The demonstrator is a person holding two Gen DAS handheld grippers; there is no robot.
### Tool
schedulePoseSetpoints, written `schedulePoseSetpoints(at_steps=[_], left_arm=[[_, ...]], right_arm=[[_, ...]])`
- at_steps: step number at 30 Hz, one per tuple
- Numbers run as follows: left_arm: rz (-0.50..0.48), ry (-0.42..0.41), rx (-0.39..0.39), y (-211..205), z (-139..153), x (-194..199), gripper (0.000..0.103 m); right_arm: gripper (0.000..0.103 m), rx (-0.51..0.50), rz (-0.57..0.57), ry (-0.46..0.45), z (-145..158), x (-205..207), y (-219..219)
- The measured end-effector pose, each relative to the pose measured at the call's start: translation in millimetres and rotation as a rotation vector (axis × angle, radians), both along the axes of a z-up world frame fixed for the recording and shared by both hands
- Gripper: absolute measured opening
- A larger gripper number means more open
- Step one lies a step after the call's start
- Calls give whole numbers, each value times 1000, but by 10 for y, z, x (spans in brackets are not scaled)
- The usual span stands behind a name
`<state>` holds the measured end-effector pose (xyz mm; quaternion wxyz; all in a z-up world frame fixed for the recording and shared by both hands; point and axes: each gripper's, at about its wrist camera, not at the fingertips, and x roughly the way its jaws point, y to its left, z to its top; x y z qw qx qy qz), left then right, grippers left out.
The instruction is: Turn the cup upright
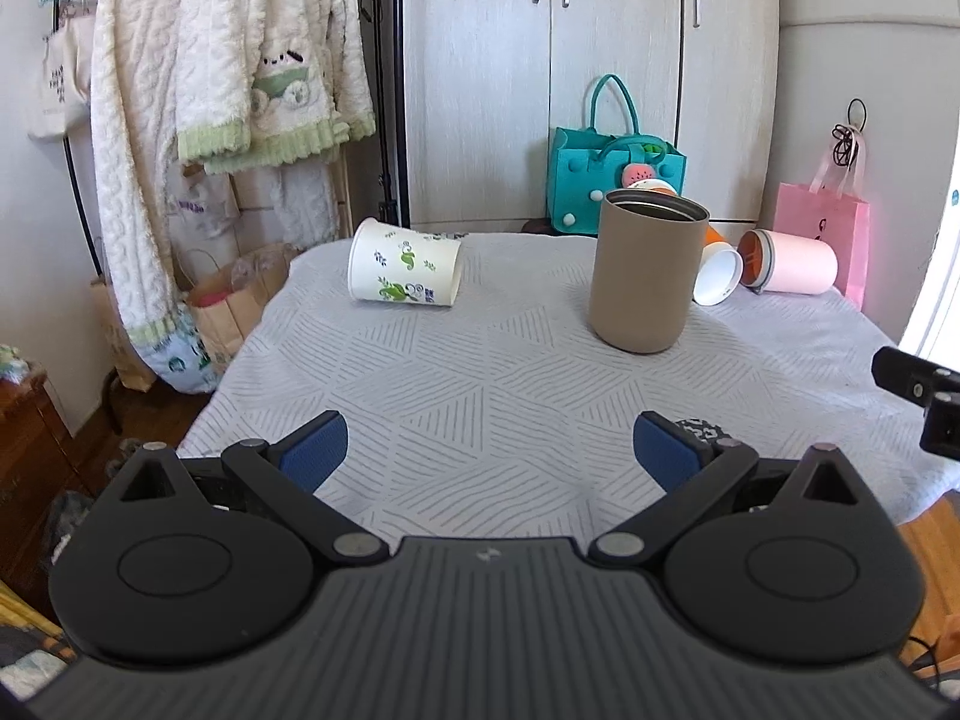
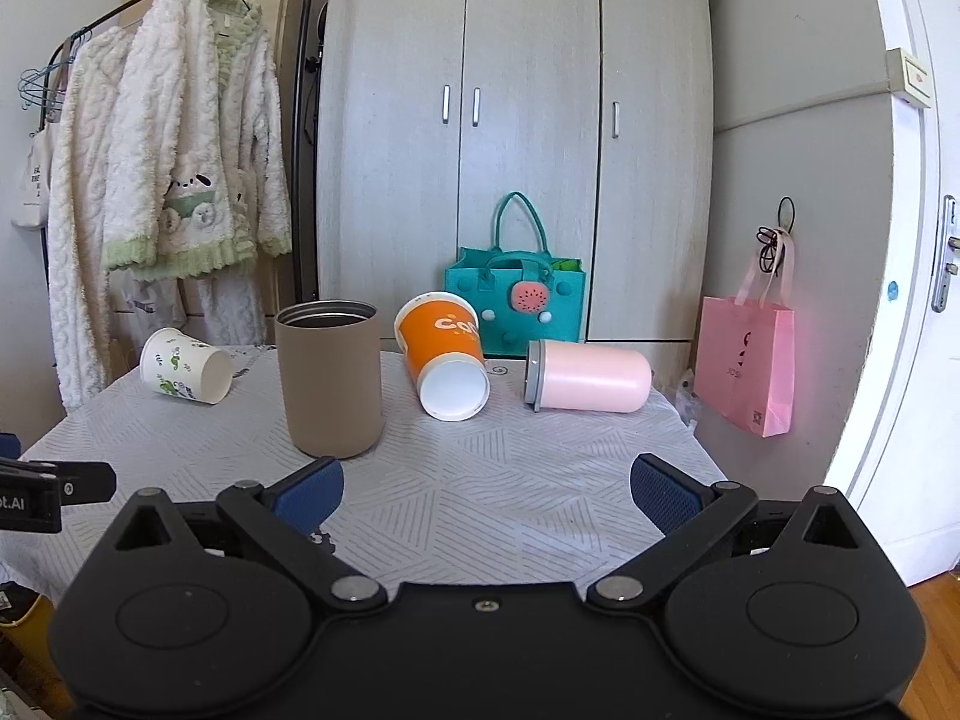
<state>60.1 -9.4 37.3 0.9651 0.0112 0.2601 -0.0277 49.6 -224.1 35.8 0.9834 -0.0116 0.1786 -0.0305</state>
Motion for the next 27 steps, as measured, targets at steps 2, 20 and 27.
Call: schedulePoseSetpoints(at_steps=[2, 20, 27], left_arm=[[7, -7, 18, -19, 6, -7, 103], [62, -31, 21, 23, 31, -37, 103], [64, -25, 16, 32, 38, -48, 103]], right_arm=[[103, 0, -3, 1, 3, 3, 4], [103, -18, -21, -1, -7, -27, 1], [103, -18, -23, -2, -11, -30, -7]])
